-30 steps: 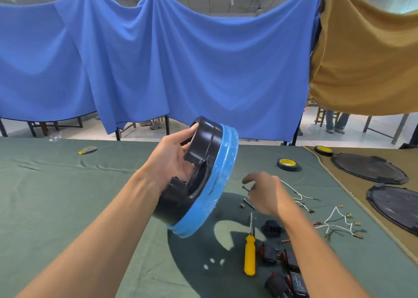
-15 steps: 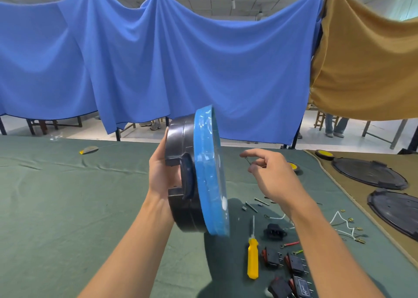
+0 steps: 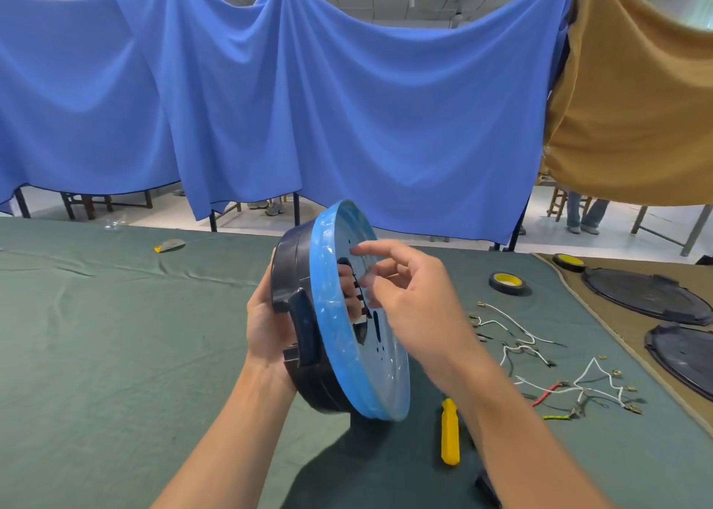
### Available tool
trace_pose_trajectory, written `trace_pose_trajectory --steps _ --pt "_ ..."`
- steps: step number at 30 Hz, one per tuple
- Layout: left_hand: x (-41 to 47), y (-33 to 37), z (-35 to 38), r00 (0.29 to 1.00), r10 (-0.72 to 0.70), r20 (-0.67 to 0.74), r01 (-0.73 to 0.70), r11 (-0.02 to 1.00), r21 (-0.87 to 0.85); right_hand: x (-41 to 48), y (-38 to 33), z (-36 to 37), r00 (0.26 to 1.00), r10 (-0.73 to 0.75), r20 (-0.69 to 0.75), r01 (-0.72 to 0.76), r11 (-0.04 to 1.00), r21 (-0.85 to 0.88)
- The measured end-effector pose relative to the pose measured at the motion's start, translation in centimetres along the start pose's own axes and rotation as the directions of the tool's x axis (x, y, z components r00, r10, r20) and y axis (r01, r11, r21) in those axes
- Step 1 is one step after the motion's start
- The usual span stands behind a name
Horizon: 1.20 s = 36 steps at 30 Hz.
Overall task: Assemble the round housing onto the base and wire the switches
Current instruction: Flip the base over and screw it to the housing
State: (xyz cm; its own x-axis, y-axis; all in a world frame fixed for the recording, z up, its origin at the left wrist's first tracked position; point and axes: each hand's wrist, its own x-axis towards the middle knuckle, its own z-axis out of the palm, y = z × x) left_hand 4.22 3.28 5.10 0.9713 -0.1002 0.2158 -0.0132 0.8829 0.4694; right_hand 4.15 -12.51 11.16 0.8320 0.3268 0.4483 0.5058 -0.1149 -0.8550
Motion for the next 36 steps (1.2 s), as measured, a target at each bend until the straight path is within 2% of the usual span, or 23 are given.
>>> trace_pose_trajectory --steps 2,5,7,9,11,16,20,22,24,25,27,31,36 --pt "-0.8 0.6 -0.2 0.997 0.08 0.01 -0.08 0.995 0.056 -0.7 -0.7 1.8 1.0 -0.025 -0.019 0.027 0.997 0.078" --pt "-1.7 1.3 0.2 0.993 0.11 0.039 -0.111 0.993 0.032 -1.1 -1.5 3.9 0.991 -0.089 -0.104 0.09 0.996 0.006" --pt "-1.8 1.7 -0.2 0.992 0.124 0.006 -0.124 0.992 0.032 -1.4 -1.9 4.9 0.974 -0.12 -0.194 0.115 0.993 -0.04" --pt "-1.8 2.1 0.2 0.997 0.073 0.018 -0.073 0.997 0.039 -1.9 -2.1 5.6 0.94 -0.19 -0.282 0.163 0.98 -0.118" --pt "-2.0 2.4 1.0 0.999 0.03 0.017 -0.031 0.997 0.065 -2.3 -1.9 6.1 0.913 -0.266 -0.309 0.201 0.953 -0.225" --pt "-2.1 2.2 0.9 0.992 0.072 -0.106 -0.058 0.989 0.133 -2.0 -1.2 5.9 0.919 -0.265 -0.291 0.175 0.937 -0.302" --pt "-2.1 2.4 1.5 0.956 0.133 -0.262 -0.077 0.974 0.214 -2.4 -1.5 6.5 0.892 -0.349 -0.287 0.232 0.898 -0.373" --pt "-2.0 2.2 1.8 0.905 0.259 -0.338 -0.171 0.948 0.269 -2.5 -1.6 6.7 0.854 -0.443 -0.274 0.295 0.845 -0.447" --pt "-2.1 2.0 2.2 0.791 0.424 -0.441 -0.272 0.889 0.368 -2.5 -1.5 6.9 0.836 -0.487 -0.253 0.327 0.812 -0.483" --pt "-2.2 1.9 2.3 0.732 0.486 -0.477 -0.302 0.859 0.413 -2.5 -1.5 7.1 0.843 -0.487 -0.228 0.339 0.811 -0.478" --pt "-2.4 1.6 2.7 0.668 0.549 -0.503 -0.325 0.823 0.466 -2.7 -1.4 7.5 0.874 -0.456 -0.167 0.339 0.818 -0.464" --pt "-2.8 1.1 3.7 0.593 0.644 -0.484 -0.357 0.749 0.559 -2.9 -0.9 7.9 0.915 -0.379 -0.14 0.29 0.856 -0.427" --pt "-3.3 0.6 4.2 0.585 0.699 -0.411 -0.365 0.679 0.637 -2.6 -0.7 7.6 0.938 -0.337 -0.078 0.276 0.866 -0.416"
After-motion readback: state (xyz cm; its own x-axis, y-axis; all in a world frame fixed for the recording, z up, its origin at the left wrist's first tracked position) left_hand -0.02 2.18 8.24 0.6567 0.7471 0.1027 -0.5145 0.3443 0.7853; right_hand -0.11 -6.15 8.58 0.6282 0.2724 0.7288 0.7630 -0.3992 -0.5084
